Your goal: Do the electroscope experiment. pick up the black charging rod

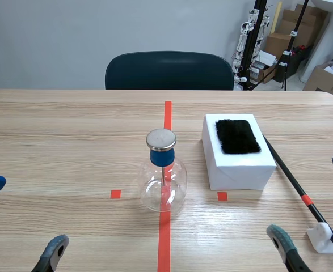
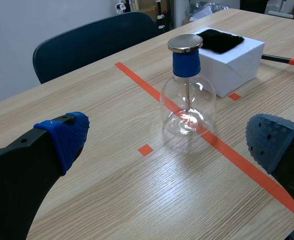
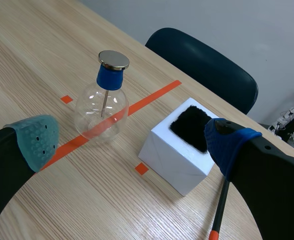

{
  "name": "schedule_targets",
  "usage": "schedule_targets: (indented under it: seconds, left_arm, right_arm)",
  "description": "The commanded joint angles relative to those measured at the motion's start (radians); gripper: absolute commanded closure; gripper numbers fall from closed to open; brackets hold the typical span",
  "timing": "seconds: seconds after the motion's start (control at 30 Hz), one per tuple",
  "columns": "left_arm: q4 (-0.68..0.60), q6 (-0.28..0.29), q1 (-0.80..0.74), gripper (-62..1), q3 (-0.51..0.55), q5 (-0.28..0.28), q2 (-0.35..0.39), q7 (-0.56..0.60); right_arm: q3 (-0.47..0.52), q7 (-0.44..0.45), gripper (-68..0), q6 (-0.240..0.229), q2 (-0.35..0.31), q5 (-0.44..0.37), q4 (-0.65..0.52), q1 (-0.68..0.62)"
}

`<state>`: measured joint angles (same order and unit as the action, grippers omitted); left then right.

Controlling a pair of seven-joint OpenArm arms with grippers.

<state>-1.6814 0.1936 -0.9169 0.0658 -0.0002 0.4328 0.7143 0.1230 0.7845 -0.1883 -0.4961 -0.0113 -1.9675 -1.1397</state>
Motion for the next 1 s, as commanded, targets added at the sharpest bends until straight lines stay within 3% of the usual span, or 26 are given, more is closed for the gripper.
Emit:
schedule_targets:
  seconds: [0.0, 0.37, 0.97]
  left_arm:
    - [-0.023, 0.0, 0.0, -62.3, 0.003, -0.01, 0.0, 0.014]
    - [-0.023, 0.0, 0.0, -62.3, 0.003, -0.01, 0.0, 0.019]
    - [-0.021, 0.003, 0.023, -62.3, 0.003, -0.011, 0.0, 0.021]
  right_arm:
    - [0.008, 0.018, -59.1, 0.004, -0.01, -0.015, -0.003, -0.002]
    - [0.008, -0.04, -59.1, 0.003, -0.011, -0.018, -0.003, 0.087]
    - [0.008, -0.049, -59.1, -0.004, -0.011, -0.018, -0.003, 0.09]
